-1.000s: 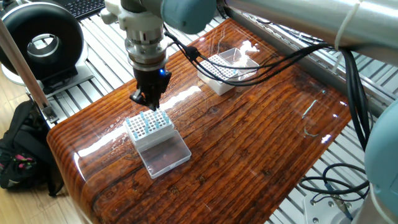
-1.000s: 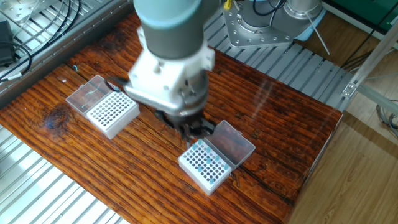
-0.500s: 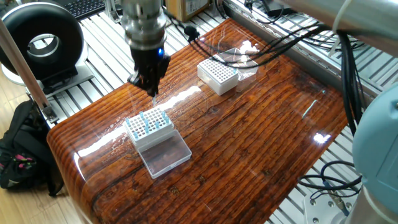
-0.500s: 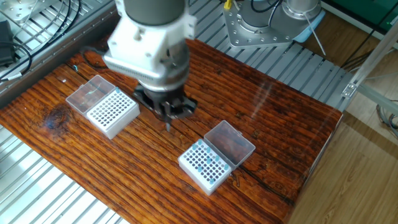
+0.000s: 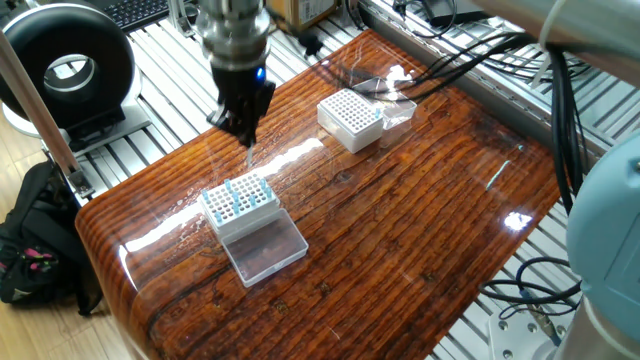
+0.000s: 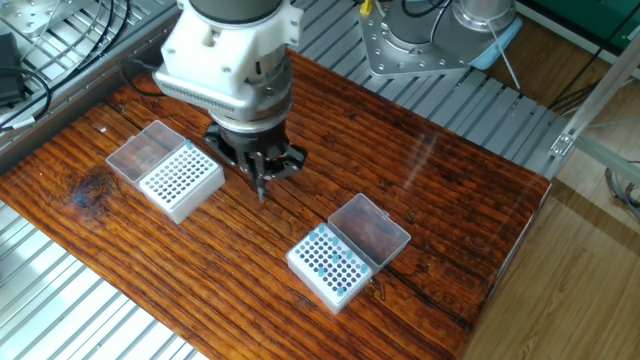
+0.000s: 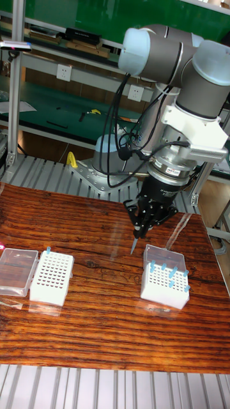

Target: Transfer all medium pipette tips from one holder to another

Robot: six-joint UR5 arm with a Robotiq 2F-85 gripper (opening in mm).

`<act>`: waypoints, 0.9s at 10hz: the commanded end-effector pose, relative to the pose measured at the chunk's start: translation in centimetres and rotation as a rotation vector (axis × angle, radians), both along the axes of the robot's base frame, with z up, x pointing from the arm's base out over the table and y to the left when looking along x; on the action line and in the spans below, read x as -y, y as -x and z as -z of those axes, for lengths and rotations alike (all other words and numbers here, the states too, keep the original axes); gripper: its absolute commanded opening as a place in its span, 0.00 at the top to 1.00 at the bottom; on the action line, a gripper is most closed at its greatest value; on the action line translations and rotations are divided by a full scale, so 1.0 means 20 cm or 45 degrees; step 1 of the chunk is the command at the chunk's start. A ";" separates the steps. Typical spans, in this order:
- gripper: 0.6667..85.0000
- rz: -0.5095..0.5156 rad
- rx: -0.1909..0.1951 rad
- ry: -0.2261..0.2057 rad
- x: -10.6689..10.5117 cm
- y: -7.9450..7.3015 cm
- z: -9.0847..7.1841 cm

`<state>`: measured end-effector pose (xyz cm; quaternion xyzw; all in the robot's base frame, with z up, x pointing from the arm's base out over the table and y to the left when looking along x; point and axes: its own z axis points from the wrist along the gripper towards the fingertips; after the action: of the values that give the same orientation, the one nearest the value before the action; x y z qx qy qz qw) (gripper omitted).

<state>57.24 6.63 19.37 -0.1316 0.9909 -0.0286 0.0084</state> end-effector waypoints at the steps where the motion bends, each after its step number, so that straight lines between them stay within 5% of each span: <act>1: 0.95 0.097 0.009 0.005 0.03 0.00 -0.01; 5: 0.95 -0.130 -0.057 -0.018 0.42 -0.11 0.05; 9: 0.94 -0.247 -0.026 0.024 0.73 0.00 0.20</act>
<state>58.18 -4.64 16.79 -0.2026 0.9787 -0.0331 -0.0058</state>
